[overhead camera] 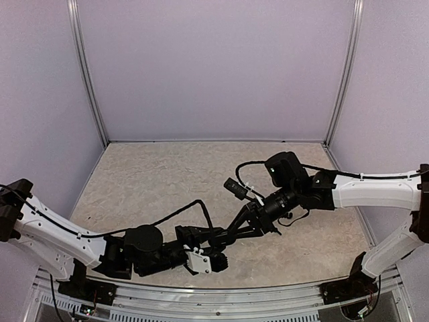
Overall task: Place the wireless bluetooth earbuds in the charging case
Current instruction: Pass from the left arm to the right, then pass from the right arm to the left
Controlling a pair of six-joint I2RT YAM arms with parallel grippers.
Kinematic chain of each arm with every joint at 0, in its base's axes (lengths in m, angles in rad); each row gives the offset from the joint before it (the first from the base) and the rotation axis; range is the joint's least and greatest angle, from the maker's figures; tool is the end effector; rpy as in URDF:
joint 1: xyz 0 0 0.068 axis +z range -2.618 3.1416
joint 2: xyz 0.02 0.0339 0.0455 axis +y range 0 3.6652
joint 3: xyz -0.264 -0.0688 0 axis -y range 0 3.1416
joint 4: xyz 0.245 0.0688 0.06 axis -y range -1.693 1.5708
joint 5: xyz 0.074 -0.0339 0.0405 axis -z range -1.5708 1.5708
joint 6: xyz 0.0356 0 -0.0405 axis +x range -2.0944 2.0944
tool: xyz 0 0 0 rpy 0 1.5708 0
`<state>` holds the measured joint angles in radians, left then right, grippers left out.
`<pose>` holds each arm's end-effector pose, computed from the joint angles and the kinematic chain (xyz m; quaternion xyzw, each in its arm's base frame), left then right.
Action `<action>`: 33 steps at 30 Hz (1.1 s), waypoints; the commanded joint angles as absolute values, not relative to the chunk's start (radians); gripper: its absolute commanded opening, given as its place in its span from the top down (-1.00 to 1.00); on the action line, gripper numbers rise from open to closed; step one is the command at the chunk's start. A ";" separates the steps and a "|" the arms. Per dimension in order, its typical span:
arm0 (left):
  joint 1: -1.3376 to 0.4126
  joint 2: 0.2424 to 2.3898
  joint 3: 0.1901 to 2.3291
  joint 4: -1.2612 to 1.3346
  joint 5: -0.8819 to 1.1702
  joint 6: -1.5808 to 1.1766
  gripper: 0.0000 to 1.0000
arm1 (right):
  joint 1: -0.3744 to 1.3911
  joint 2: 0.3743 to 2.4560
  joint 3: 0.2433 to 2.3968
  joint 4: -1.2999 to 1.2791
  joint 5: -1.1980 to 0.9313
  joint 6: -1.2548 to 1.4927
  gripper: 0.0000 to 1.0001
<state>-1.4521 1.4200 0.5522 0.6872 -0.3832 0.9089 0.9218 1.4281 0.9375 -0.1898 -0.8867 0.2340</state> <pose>0.0475 -0.2862 0.2072 0.6508 0.3996 -0.0278 0.6449 0.1604 0.2571 0.2516 -0.4488 0.7052 0.5368 0.1143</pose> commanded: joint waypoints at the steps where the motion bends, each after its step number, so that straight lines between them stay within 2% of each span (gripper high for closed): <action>1: -1.457 1.404 0.558 0.740 -0.399 0.923 0.34 | 0.934 1.442 0.964 -0.182 -0.914 0.232 0.58; 3: -1.458 1.401 0.550 0.755 -0.409 0.920 0.16 | 0.934 1.439 0.966 -0.180 -0.922 0.229 0.66; 9: -1.457 1.346 0.506 0.871 -0.488 0.841 -0.62 | 0.923 1.398 0.990 -0.166 -0.888 0.207 0.77; 15: -1.436 1.201 0.467 0.886 -0.476 0.676 -0.97 | 0.871 1.319 1.009 -0.103 -0.833 0.190 0.79; 20: -1.356 1.064 0.480 0.816 -0.423 0.425 -0.98 | 0.837 1.255 1.043 -0.056 -0.767 0.148 0.80; 29: -1.258 0.980 0.547 0.676 -0.097 0.127 -0.98 | 0.831 1.226 1.079 0.076 -0.787 0.099 0.75; 33: -1.212 0.986 0.568 0.678 0.034 0.040 -0.79 | 0.836 1.244 1.078 0.127 -0.833 0.101 0.75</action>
<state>-1.2491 0.9913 0.5247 0.7078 -0.1505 0.1799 0.8356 1.2400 1.0542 0.0315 -0.7837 0.1162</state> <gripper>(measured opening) 0.938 0.226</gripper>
